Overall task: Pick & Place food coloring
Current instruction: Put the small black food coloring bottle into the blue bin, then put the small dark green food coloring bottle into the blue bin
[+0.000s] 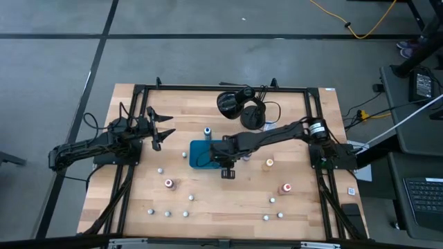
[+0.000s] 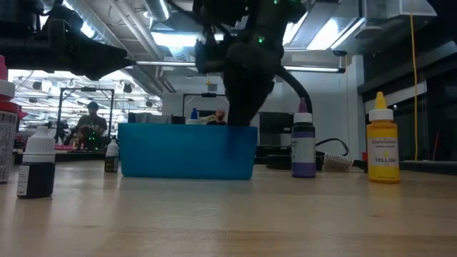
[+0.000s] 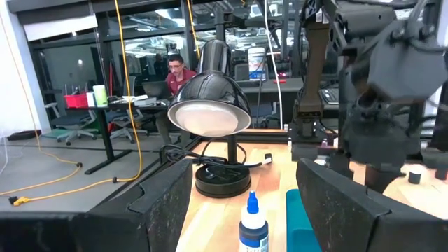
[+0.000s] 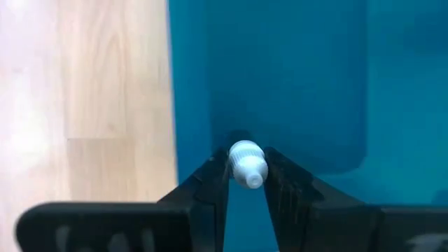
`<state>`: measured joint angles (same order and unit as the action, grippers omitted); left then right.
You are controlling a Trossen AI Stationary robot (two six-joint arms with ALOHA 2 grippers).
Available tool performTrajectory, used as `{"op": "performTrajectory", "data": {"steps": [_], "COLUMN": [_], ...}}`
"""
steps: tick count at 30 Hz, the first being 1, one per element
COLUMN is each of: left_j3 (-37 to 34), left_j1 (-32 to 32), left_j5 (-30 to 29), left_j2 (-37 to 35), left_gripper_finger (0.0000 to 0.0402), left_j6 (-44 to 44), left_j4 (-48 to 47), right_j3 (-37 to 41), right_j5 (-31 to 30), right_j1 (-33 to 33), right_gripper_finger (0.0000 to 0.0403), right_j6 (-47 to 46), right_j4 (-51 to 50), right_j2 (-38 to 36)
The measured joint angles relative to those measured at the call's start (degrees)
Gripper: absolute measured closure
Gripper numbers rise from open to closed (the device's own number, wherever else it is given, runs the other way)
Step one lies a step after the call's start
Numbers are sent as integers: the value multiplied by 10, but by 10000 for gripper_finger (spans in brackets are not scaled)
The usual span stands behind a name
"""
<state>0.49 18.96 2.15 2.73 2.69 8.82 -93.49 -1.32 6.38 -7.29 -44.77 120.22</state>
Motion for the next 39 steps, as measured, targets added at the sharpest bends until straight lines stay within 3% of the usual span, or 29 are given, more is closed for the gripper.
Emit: {"op": "performTrajectory", "data": {"steps": [17,29,39], "left_j3": [0,0,0], "left_j1": [0,0,0], "left_j5": [0,0,0], "left_j2": [0,0,0], "left_gripper_finger": [151,151,151], "left_j6": [0,0,0], "left_j4": [0,0,0], "right_j3": [0,0,-27], "right_j5": [1,21,21], "right_j1": [4,4,4], "right_gripper_finger": [318,265,258], "right_j6": [0,29,28], "right_j4": [3,-9,-33], "right_j2": [16,16,16]}}
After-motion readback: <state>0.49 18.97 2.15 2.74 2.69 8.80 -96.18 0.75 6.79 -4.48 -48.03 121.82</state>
